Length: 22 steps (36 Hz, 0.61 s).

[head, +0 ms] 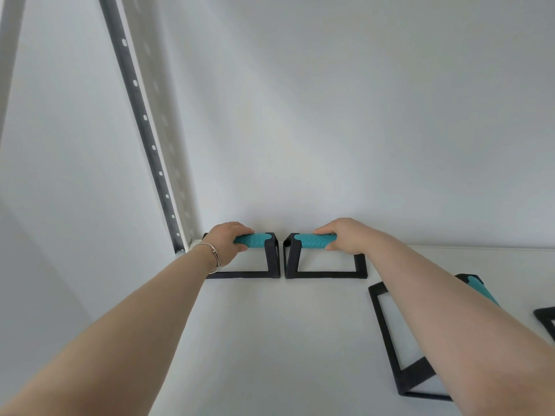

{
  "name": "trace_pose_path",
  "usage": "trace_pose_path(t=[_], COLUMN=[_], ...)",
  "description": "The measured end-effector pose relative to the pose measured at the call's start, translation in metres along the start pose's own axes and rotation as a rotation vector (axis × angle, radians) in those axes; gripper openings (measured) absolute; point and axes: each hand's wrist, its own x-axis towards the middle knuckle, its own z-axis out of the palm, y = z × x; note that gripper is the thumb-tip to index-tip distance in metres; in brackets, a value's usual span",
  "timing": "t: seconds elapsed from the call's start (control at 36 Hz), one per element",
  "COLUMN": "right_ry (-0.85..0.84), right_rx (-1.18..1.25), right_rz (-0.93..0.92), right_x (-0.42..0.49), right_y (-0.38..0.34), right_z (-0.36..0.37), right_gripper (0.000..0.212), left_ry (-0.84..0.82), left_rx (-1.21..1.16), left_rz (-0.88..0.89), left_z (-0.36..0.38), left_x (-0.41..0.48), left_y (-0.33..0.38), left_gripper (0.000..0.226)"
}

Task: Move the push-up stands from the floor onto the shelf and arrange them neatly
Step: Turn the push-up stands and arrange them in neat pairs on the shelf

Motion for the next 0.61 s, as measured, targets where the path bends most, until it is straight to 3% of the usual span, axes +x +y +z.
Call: trace_pose_path(t=[0.36,0.61], right_ry=[0.022,0.221], right_rx=[0.035,-0.151], right_rz=[-0.004,-0.025], right_x=[-0.003,-0.02], right_y=[0.002,-0.007], right_z=[0.004,0.03], right_gripper=[0.052,0.046], left_ry=[-0.01,0.047], left_rx=[0.018,0.227], left_rz=[0.007,0.014], left_z=[0.0,0.008], left_x=[-0.001,-0.016], left_y=[0.003,0.019], left_gripper=[0.039,0.043])
